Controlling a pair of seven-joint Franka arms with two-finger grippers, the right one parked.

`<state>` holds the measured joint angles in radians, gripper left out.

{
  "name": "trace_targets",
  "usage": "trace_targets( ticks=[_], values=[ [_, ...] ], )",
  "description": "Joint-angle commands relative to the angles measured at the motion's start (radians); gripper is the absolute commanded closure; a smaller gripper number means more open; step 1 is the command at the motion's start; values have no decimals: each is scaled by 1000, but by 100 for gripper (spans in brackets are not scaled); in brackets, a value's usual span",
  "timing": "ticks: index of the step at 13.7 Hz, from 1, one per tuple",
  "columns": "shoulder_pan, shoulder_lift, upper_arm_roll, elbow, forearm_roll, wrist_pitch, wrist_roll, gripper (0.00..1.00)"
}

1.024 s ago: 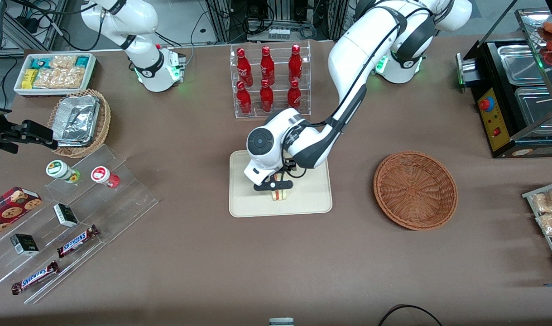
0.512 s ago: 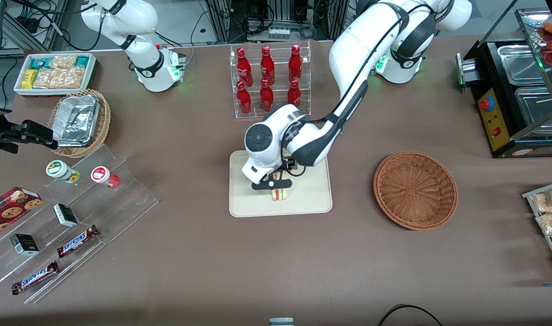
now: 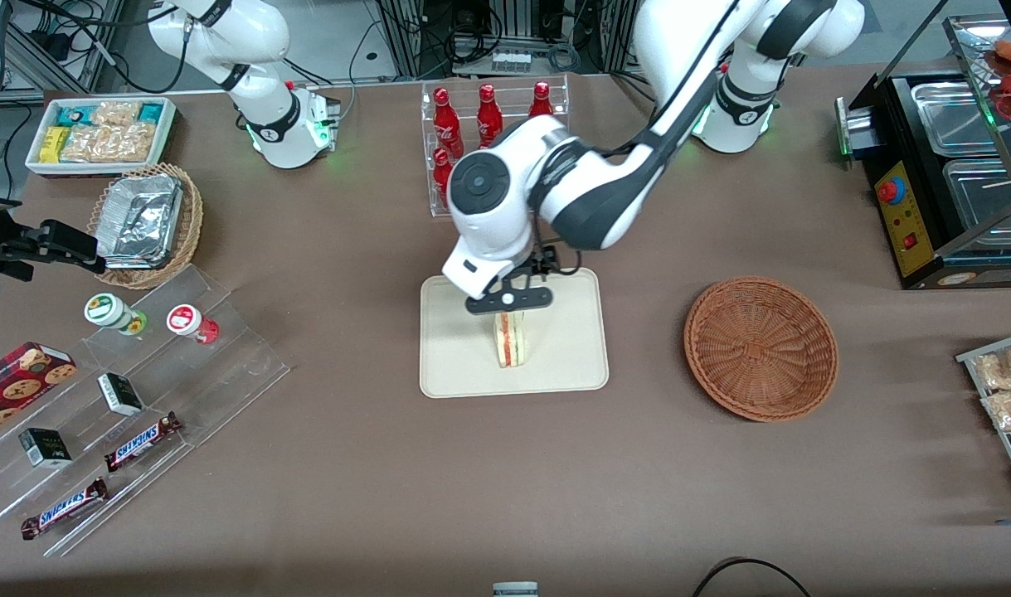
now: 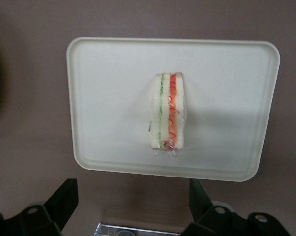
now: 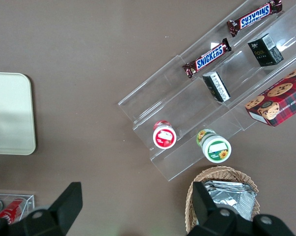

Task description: Place sandwich from basket to tray

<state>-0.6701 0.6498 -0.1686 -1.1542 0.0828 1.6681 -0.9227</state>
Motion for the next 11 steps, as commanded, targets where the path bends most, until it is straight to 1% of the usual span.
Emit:
trace_targets(
  ticks=[1, 3, 7, 8, 9, 11],
  values=[
    [65, -32, 3, -13, -18, -14, -8, 0],
    [111, -45, 3, -13, -12, -24, 4, 0],
    [207, -84, 3, -22, -11, -111, 73, 0],
    [242, -110, 3, -41, -18, -111, 90, 0],
    [275, -149, -2, -95, -20, -105, 126, 0],
    [325, -194, -8, -137, -23, -108, 204, 0]
  ],
)
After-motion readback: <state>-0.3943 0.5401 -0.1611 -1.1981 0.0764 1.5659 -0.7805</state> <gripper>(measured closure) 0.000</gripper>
